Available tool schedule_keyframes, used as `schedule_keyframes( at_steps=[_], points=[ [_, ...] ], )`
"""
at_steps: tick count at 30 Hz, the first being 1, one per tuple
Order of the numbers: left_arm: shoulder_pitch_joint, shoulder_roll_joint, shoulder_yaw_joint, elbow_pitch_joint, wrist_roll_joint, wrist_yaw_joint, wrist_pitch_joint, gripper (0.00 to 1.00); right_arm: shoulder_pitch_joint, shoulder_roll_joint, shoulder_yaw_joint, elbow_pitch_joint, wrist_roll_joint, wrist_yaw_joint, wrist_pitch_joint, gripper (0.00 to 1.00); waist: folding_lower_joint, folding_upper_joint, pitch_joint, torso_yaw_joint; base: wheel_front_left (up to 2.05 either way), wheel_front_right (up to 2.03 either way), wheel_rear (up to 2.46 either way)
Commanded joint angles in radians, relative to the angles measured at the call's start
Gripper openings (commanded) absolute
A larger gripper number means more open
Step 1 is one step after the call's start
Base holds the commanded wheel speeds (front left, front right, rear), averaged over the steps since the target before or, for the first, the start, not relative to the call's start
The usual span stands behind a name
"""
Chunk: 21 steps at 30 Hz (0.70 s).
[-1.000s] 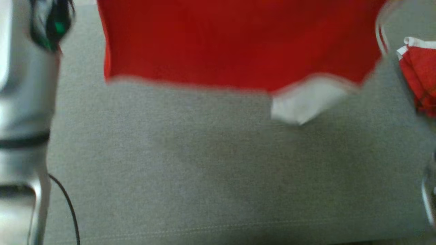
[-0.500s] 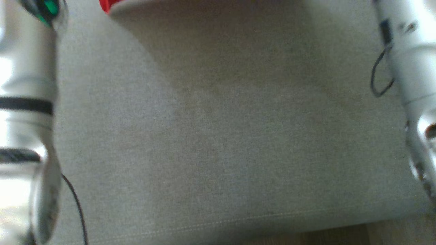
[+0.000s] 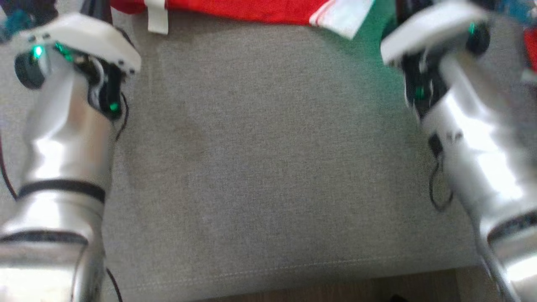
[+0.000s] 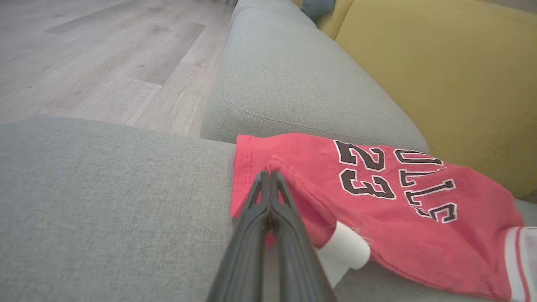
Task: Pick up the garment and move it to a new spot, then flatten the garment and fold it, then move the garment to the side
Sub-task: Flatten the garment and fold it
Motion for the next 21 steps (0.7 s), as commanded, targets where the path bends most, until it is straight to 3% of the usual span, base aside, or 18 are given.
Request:
schedule_keyframes(
  at_steps=[1,3,13,16,21],
  points=[
    [0.065,0.029,0.035,-0.087,0.009,0.0,-0.005,0.0,0.092,-0.02,0.005,-0.07,0.026,0.004,-0.016,0.0,-0.0003,0.0,-0.023,0.006,0.0,0.0,0.0],
    [0.111,0.029,0.043,-0.121,0.015,-0.001,-0.005,0.0,0.144,-0.032,0.001,-0.098,0.035,0.004,-0.018,0.0,-0.0003,0.0,-0.036,0.005,0.0,0.0,0.0],
    [0.652,0.034,0.107,-0.533,0.048,-0.006,-0.005,0.0,0.702,-0.158,-0.135,-0.442,0.023,0.004,-0.014,0.0,-0.0003,0.0,-0.179,0.011,0.0,0.0,0.0],
    [0.777,0.041,0.119,-0.629,0.03,0.003,0.022,0.0,0.857,-0.166,-0.213,-0.56,-0.015,0.004,0.037,0.0,-0.0003,0.0,-0.215,0.016,0.0,0.0,0.0],
    [0.981,0.051,0.138,-0.839,0.016,0.066,0.129,0.0,1.112,-0.12,-0.371,-0.779,-0.12,0.004,0.233,0.0,-0.0003,0.0,-0.263,0.019,0.0,0.0,0.0]
  ],
)
